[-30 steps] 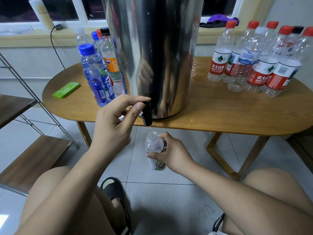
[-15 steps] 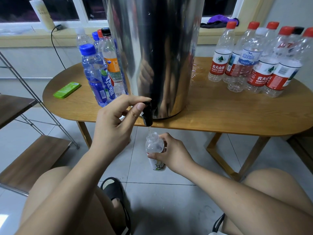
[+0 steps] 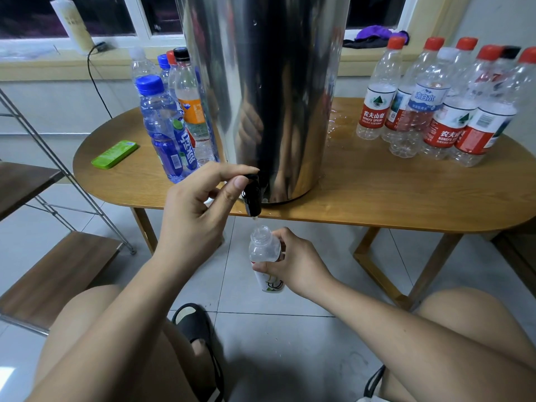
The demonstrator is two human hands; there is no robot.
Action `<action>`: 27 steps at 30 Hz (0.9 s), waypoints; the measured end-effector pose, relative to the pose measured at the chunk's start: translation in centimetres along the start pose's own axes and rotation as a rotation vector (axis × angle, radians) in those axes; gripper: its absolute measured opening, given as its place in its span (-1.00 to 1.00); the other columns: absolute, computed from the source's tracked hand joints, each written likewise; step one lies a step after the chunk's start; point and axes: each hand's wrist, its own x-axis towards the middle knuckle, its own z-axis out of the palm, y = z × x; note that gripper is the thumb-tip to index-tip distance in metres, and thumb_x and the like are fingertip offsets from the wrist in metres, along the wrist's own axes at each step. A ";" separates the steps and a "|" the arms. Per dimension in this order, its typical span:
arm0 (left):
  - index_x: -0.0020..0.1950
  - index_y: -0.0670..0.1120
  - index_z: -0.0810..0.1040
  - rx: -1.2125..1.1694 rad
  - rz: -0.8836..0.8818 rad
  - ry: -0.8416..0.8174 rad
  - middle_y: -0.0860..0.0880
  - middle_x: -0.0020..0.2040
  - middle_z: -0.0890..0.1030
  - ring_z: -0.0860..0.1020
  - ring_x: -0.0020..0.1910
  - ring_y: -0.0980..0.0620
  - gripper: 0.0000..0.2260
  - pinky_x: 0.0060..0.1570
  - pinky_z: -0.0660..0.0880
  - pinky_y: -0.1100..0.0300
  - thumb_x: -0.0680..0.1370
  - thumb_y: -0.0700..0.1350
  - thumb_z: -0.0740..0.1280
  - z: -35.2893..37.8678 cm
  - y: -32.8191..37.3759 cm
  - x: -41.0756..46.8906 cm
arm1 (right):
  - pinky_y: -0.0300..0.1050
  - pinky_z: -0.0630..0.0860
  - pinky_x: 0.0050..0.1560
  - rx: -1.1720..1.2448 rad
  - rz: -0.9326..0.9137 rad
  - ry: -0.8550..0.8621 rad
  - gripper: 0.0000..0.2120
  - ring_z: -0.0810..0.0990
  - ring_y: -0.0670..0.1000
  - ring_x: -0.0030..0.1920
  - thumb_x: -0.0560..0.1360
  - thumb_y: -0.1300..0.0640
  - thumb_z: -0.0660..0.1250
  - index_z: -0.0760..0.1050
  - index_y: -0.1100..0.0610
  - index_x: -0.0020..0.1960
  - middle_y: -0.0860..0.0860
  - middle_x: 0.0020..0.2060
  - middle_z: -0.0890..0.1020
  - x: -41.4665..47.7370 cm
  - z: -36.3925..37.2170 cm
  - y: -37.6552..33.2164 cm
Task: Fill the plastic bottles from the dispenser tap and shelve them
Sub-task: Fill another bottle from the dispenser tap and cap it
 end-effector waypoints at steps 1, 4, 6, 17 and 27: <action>0.26 -0.02 0.73 0.002 0.002 -0.002 0.09 0.04 0.71 0.65 0.00 0.04 -0.83 -0.06 0.52 0.12 0.75 -0.12 0.36 0.0 0.0 0.0 | -0.02 0.61 0.14 -0.001 -0.001 0.000 -0.45 0.63 -0.11 0.08 0.38 -0.18 0.68 0.51 -0.06 0.23 -0.19 0.05 0.67 0.0 0.0 0.0; 0.27 -0.02 0.73 0.004 0.011 -0.002 0.09 0.04 0.71 0.65 0.02 0.03 -0.83 -0.06 0.54 0.10 0.75 -0.13 0.36 -0.1 0.0 0.0 | -0.02 0.62 0.15 0.011 0.004 -0.001 -0.46 0.64 -0.13 0.08 0.38 -0.17 0.68 0.51 -0.07 0.22 -0.20 0.04 0.67 -0.1 0.0 0.0; 0.27 -0.02 0.73 0.003 0.014 -0.001 0.09 0.04 0.71 0.65 0.01 0.03 -0.83 -0.07 0.54 0.11 0.75 -0.13 0.36 -0.1 0.0 0.0 | -0.02 0.62 0.15 0.007 0.003 -0.003 -0.46 0.64 -0.13 0.08 0.38 -0.17 0.68 0.51 -0.07 0.22 -0.20 0.04 0.67 -0.1 0.0 -0.1; 0.26 -0.03 0.73 -0.009 0.015 0.007 0.12 0.03 0.70 0.64 -0.01 0.08 -0.84 -0.06 0.52 0.13 0.75 -0.13 0.37 0.0 -0.3 0.0 | -0.01 0.63 0.12 0.005 0.009 -0.002 -0.46 0.64 -0.15 0.04 0.37 -0.18 0.67 0.50 -0.10 0.20 -0.21 0.00 0.67 0.0 0.1 0.0; 0.27 -0.02 0.73 -0.003 0.016 0.003 0.11 0.05 0.71 0.66 0.03 0.03 -0.84 -0.06 0.55 0.09 0.75 -0.13 0.37 -0.1 -0.2 0.0 | -0.03 0.62 0.13 -0.004 0.006 -0.007 -0.46 0.63 -0.15 0.06 0.38 -0.17 0.67 0.50 -0.07 0.22 -0.21 0.01 0.66 0.0 0.0 -0.2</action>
